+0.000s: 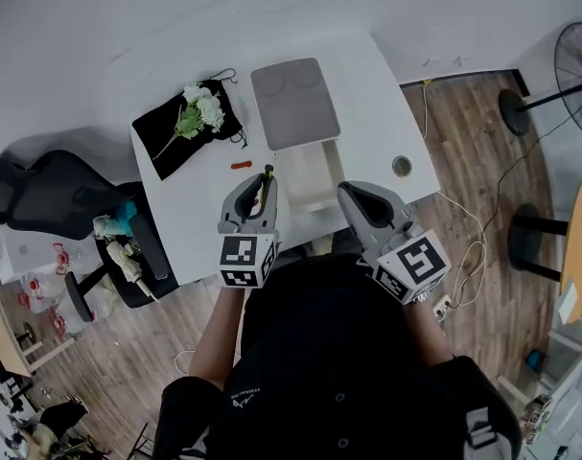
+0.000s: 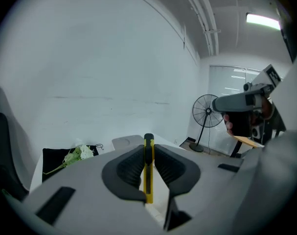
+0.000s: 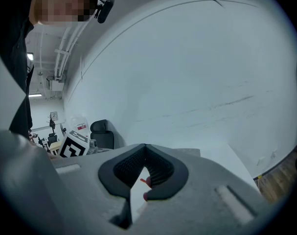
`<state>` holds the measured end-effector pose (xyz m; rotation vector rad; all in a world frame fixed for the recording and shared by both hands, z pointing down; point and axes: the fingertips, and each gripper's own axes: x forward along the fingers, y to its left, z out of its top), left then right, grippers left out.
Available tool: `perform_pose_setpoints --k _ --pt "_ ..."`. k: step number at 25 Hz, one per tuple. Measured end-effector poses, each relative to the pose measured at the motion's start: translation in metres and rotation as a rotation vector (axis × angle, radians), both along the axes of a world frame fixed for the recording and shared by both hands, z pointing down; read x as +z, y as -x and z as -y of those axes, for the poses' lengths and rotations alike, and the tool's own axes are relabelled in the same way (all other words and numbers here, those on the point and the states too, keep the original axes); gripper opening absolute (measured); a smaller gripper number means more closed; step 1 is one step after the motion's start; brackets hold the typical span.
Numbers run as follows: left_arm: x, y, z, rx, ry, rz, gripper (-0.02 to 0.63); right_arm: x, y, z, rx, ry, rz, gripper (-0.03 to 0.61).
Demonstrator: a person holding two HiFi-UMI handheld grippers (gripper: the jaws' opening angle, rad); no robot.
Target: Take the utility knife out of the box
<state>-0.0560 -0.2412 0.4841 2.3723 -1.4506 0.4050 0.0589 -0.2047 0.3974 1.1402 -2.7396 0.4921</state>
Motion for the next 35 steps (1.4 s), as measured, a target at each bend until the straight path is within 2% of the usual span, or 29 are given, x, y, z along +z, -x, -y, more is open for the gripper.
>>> perform_pose_setpoints --k 13,35 --pt "-0.073 0.025 -0.032 -0.008 -0.154 -0.126 0.061 0.0 0.02 -0.004 -0.002 -0.015 0.007 0.005" --pt "-0.125 0.022 -0.032 0.001 -0.291 -0.164 0.061 -0.022 0.016 -0.007 0.017 -0.058 0.034 0.005"
